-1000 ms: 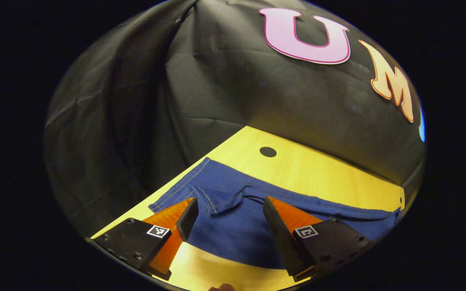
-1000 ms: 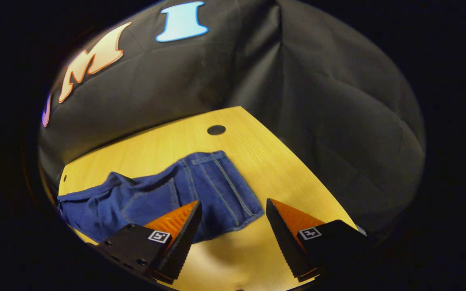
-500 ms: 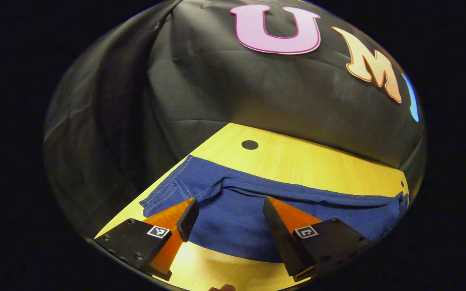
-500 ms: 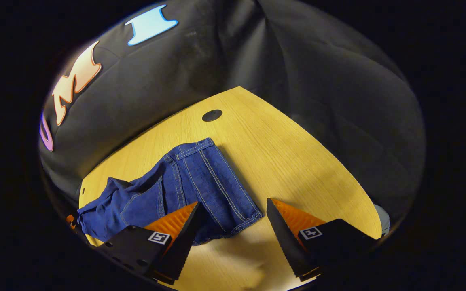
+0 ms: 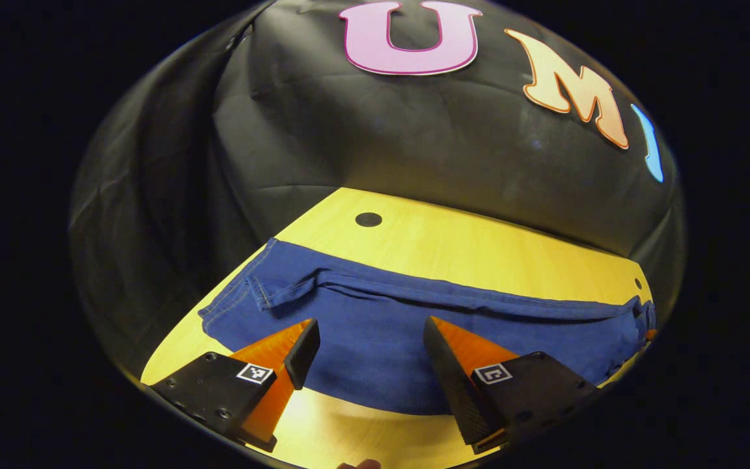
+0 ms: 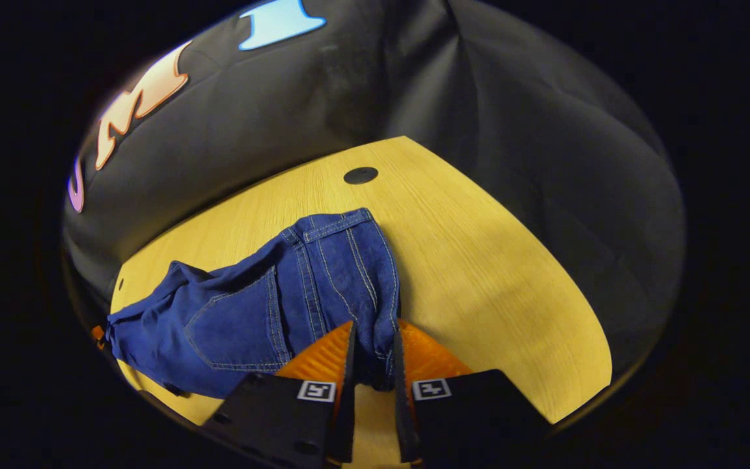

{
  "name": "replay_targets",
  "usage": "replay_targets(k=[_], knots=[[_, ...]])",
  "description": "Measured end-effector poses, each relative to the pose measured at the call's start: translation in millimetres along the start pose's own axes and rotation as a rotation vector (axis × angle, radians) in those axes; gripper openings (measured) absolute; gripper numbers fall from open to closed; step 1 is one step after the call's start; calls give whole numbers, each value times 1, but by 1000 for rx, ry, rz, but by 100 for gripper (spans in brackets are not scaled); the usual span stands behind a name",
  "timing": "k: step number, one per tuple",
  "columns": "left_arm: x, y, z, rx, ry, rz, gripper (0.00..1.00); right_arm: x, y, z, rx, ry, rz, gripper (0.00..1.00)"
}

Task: Grasp the waist and the cuffs of the jeans and fold them to make the two legs overlap; first hold the waist and fold one-third of the jeans toward the cuffs, then hold the cuffs and fold the remaining one-third in the same direction to finish folding.

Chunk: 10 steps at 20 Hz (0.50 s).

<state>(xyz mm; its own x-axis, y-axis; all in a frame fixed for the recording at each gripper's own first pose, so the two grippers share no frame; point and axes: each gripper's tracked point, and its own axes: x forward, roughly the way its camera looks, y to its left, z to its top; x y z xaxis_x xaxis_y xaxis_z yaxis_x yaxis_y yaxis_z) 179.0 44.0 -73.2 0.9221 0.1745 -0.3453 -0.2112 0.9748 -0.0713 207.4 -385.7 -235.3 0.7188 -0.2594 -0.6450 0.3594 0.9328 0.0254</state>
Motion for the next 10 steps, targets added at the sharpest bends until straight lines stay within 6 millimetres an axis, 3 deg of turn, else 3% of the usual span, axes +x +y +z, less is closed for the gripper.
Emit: replay_targets(k=[1, 2, 4, 6, 10], knots=[[-1, 0, -1, 2, -1, -7, 96, 0, 2, 0, -10, -1, -6, 19], [0, 0, -3, 3, -5, -14, 96, 0, 3, 1, -10, -8, -16, 19], [0, -1, -3, 6, -5, -27, 96, -2, 3, 3, -17, -11, -43, 8], [-1, -3, -2, -1, 0, -31, 96, -5, 5, 6, -80, -32, -83, 4], [-1, -4, 5, -36, -17, -50, 96, -26, 15, 27, -151, -94, -141, 6]])
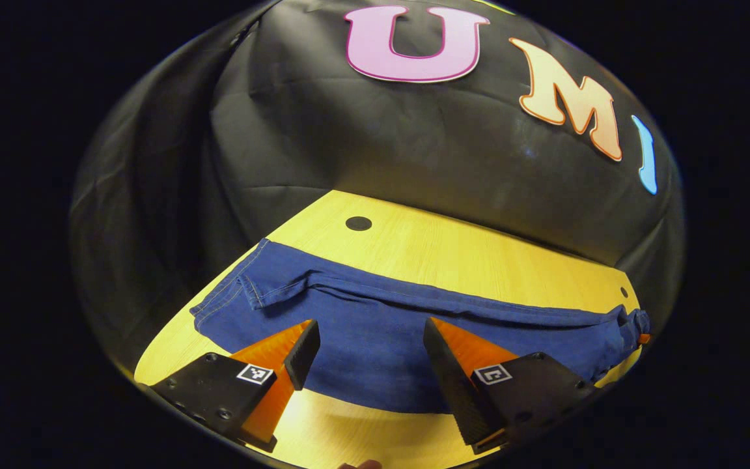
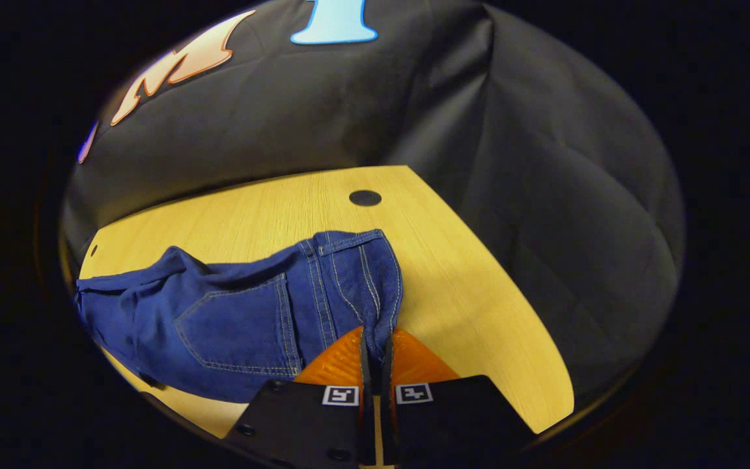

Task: Grasp the waist and the cuffs of the jeans and fold them to make the two legs overlap; first hold the waist and fold one-third of the jeans toward the cuffs, then hold the cuffs and fold the remaining one-third in the same direction to finish folding.

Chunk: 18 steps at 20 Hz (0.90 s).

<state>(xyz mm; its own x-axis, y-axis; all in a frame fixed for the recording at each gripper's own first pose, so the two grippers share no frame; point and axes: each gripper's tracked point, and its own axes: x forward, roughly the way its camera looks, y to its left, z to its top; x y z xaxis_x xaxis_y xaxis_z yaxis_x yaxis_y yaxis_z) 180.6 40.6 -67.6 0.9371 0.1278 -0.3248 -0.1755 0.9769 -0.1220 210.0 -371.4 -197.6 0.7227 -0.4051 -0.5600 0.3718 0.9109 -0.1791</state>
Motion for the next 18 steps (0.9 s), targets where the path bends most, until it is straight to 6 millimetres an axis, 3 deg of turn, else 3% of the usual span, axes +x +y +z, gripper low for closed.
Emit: replay_targets(k=[3, 7, 9, 13, 16, 18], knots=[[-3, -3, 1, -20, 3, -30, 96, -27, 9, 33, 54, -79, 7, 6], [-10, -1, -1, -12, 19, -91, 95, -85, 55, 75, 101, -192, 75, 6], [-13, 2, -1, 2, 16, -118, 95, -120, 90, 88, 107, -235, 148, 6], [-17, 4, -1, 11, 15, -173, 95, -175, 183, 95, 116, -265, 348, 6], [-22, 6, -1, 13, 17, -197, 95, -200, 244, 85, 118, -254, 501, 6], [-23, 7, -1, 20, 13, -206, 95, -215, 288, 67, 111, -230, 598, 6]])
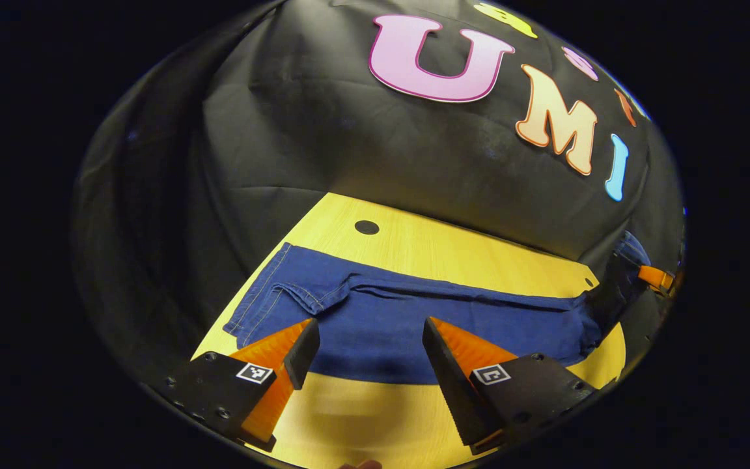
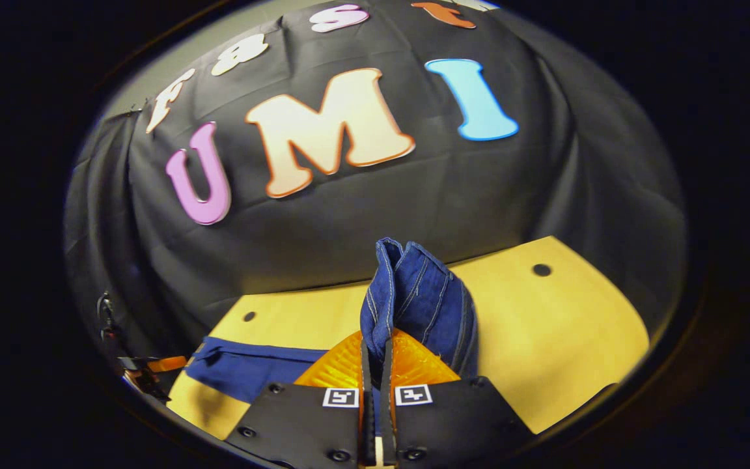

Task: Grasp the waist and the cuffs of the jeans and fold them to make the two legs overlap; first hold the waist and fold one-third of the jeans toward the cuffs, then hold the cuffs and fold the remaining one-third in the same direction to finish folding.

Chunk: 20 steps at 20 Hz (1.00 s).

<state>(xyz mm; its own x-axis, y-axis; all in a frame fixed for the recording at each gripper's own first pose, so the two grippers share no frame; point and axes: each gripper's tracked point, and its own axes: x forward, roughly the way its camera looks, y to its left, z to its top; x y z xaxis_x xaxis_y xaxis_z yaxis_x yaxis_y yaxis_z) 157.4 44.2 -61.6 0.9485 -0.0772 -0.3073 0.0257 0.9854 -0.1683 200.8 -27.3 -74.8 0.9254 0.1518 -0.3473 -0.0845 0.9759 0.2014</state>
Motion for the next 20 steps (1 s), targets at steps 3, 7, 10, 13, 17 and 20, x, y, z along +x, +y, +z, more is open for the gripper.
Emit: replay_targets(k=[3, 7, 10, 13, 17, 20], knots=[[-3, 2, -2, 4, -5, -9, 95, 19, 44, -46, -1, 96, 105, 6], [-5, 4, -8, 0, 0, -22, 95, 62, 77, -134, -26, 261, 146, 6], [-6, 5, -10, -7, 1, -23, 95, 83, 73, -163, -69, 364, 100, 6], [-9, 8, -8, -25, -14, -14, 95, 81, 77, -160, -105, 376, 67, 6], [-6, 20, -10, -68, -4, 34, 95, 85, 72, -173, -230, 330, 79, 6], [-5, 30, -8, -74, -10, 80, 96, 85, 71, -174, -303, 353, 54, 6]])
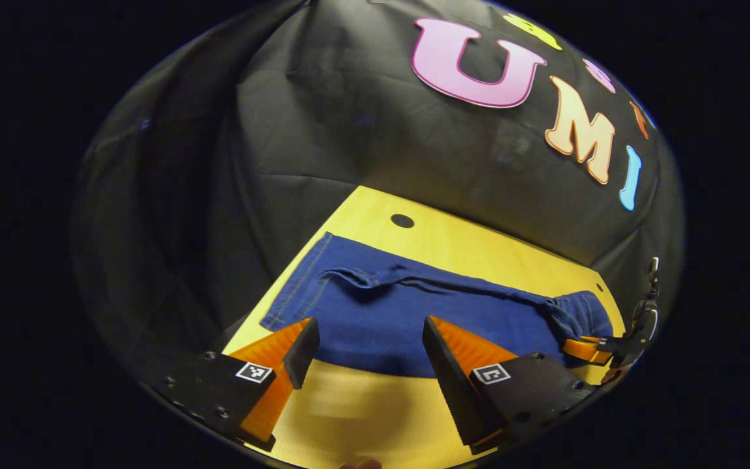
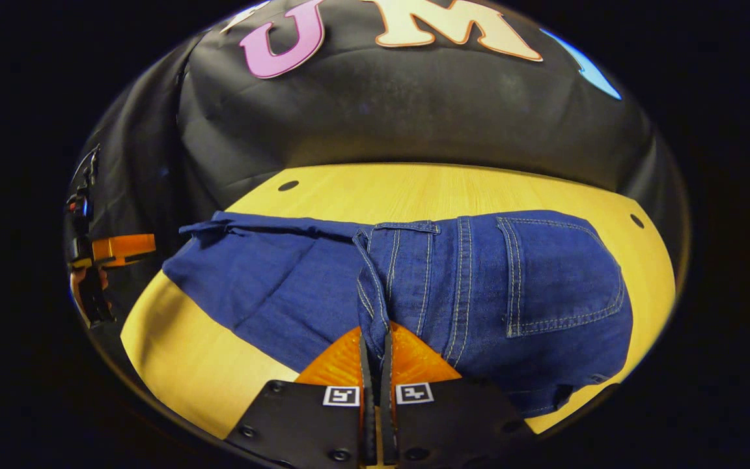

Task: Grasp the waist and the cuffs of the jeans and fold them to make the two legs overlap; first hold the waist and fold one-third of the jeans toward the cuffs, then hold the cuffs and fold the remaining one-third in the same direction to finish folding.

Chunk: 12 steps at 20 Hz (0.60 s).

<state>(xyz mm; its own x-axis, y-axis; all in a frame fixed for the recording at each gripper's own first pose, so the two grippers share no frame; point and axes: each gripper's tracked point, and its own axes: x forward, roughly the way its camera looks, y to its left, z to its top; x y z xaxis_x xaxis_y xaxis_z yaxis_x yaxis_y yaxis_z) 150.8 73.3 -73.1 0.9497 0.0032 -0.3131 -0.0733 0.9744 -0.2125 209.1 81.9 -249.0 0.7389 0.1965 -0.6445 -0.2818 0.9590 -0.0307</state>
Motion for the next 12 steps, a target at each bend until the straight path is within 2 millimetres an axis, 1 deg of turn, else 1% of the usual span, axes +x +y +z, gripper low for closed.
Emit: replay_targets(k=[1, 2, 3, 4, 6, 7, 8, 9, 10, 12], knots=[[-1, 5, 2, 6, 1, 21, 95, 1, 0, 0, -22, 7, -11, 6], [-1, 12, 1, 16, 10, 49, 95, -1, -2, 1, -37, 14, -21, 3], [4, 24, -5, 21, 27, 71, 95, -1, -2, 1, -48, 20, -28, 6], [9, 31, -11, 18, 56, 78, 95, 0, -2, 3, -50, 21, -33, 3], [19, 42, -28, 9, 100, 78, 96, -1, -3, 3, -20, 26, -43, 4], [23, 42, -32, 8, 115, 76, 96, -1, -3, 2, 0, 28, -45, 6], [26, 42, -32, 6, 125, 74, 95, -1, -3, 3, 14, 30, -45, 4], [31, 42, -35, -1, 133, 72, 95, -1, -3, 3, 22, 32, -45, 6], [32, 41, -36, -3, 137, 71, 96, -1, -3, 4, 25, 33, -44, 3], [39, 39, -34, 6, 124, 64, 95, -2, -4, 3, 33, 35, -47, 3]])
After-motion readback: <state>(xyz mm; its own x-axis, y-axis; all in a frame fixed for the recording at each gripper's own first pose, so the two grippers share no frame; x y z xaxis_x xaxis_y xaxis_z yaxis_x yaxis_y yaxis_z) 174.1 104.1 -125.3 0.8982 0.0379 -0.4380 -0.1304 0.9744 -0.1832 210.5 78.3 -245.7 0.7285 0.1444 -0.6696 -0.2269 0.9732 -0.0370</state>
